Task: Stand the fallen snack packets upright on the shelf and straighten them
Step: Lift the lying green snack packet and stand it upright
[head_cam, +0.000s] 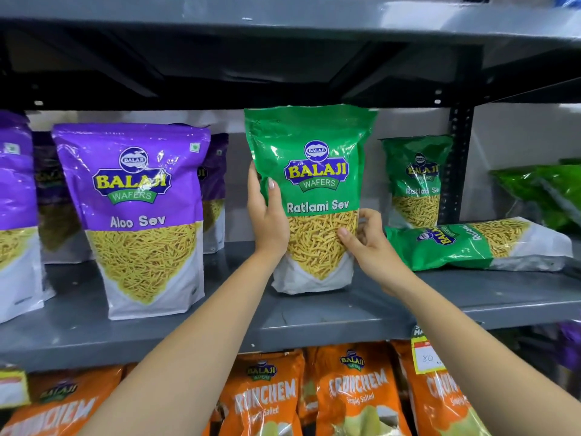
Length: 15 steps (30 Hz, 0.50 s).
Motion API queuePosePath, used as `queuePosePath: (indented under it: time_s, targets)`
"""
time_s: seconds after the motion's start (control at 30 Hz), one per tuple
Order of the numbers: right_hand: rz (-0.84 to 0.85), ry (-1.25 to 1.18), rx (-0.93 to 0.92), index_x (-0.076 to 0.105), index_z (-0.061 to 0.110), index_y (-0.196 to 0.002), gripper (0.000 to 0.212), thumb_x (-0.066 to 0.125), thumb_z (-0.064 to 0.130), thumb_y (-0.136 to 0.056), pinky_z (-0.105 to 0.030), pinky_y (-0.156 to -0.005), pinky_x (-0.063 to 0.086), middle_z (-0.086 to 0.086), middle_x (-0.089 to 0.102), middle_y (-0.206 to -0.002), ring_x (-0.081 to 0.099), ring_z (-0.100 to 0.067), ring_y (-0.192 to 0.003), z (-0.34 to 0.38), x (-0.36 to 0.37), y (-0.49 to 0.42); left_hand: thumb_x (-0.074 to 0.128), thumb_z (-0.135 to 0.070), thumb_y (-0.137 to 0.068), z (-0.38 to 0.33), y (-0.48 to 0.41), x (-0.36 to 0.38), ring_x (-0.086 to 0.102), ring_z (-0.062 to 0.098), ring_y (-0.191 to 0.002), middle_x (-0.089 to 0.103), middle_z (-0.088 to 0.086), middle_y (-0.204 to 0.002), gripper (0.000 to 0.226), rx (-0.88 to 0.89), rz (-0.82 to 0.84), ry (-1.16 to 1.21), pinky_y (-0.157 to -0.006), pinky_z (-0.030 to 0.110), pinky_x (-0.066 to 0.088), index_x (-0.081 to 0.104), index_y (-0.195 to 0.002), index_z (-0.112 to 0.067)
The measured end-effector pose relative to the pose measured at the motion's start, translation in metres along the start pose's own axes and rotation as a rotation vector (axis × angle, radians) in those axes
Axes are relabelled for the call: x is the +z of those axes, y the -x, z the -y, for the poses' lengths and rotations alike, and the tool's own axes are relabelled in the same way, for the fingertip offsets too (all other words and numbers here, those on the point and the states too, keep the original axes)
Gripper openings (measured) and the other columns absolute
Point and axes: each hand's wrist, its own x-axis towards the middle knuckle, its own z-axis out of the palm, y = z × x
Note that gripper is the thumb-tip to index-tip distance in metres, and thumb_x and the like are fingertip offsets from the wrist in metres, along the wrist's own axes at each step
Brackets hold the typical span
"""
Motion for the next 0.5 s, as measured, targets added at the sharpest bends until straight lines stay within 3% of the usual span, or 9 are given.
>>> queuePosePath:
  time_s: [0.03,0.1,0.13,0.3,0.4,0.5]
  targets:
    - [0.004,-0.013,0.013,0.031,0.019,-0.120,0.033,0.053,0.024,-0.095,-0.027,-0.089,0.051,0.006,0.054,-0.102,0.059,0.012,-0.082,-0.003,0.002,0.001,0.037,-0.012,-0.101,0.004,0.001,-0.002,0.050,-0.007,-0.125,0.046,0.000,-0.146,0.048,-0.015,0.011,0.008,-0.107,0.019,0.041,0.031,-0.149,-0.006]
    - [0.018,-0.045,0.028,0.031,0.020,-0.120,0.034,0.053,0.024,-0.095,-0.027,-0.090,0.051,0.005,0.055,-0.105,0.060,0.006,-0.091,-0.010,0.004,0.005,0.038,-0.018,-0.099,0.010,0.005,-0.006,0.052,0.016,-0.130,0.050,0.009,-0.145,0.049,-0.037,0.029,0.028,-0.109,0.044,0.043,0.033,-0.147,-0.006]
    - [0.024,-0.052,0.032,0.031,0.021,-0.120,0.034,0.053,0.024,-0.095,-0.027,-0.090,0.050,0.006,0.056,-0.106,0.059,0.003,-0.095,-0.011,0.004,0.005,0.038,-0.019,-0.098,0.009,0.007,-0.007,0.054,0.022,-0.128,0.053,0.011,-0.140,0.049,-0.044,0.031,0.032,-0.107,0.049,0.044,0.035,-0.145,-0.006]
    - [0.040,-0.048,0.033,0.033,0.027,-0.114,0.029,0.054,0.026,-0.094,-0.024,-0.086,0.050,0.005,0.055,-0.107,0.060,0.009,-0.090,-0.013,0.002,0.003,0.035,-0.021,-0.101,0.016,0.012,-0.007,0.062,0.022,-0.114,0.062,0.010,-0.122,0.032,-0.055,0.057,0.056,-0.097,0.044,0.051,0.045,-0.130,-0.013]
    - [0.066,-0.049,0.063,0.032,0.024,-0.117,0.031,0.054,0.025,-0.095,-0.026,-0.090,0.050,0.006,0.057,-0.106,0.060,0.001,-0.094,-0.010,0.001,0.004,0.037,-0.023,-0.100,0.017,0.011,-0.011,0.061,-0.006,-0.090,0.064,-0.007,-0.100,0.028,-0.041,0.045,-0.104,-0.084,0.016,0.048,0.053,-0.117,-0.009]
    - [0.185,-0.021,0.142,0.017,0.025,-0.137,0.057,0.051,0.040,-0.094,-0.030,-0.098,0.043,0.002,0.055,-0.134,0.055,-0.011,-0.119,0.000,-0.013,0.002,0.042,-0.029,-0.094,0.004,0.008,-0.018,0.058,0.006,-0.093,0.066,0.000,-0.106,0.038,-0.017,-0.044,-0.251,-0.086,0.025,0.045,0.058,-0.117,-0.003]
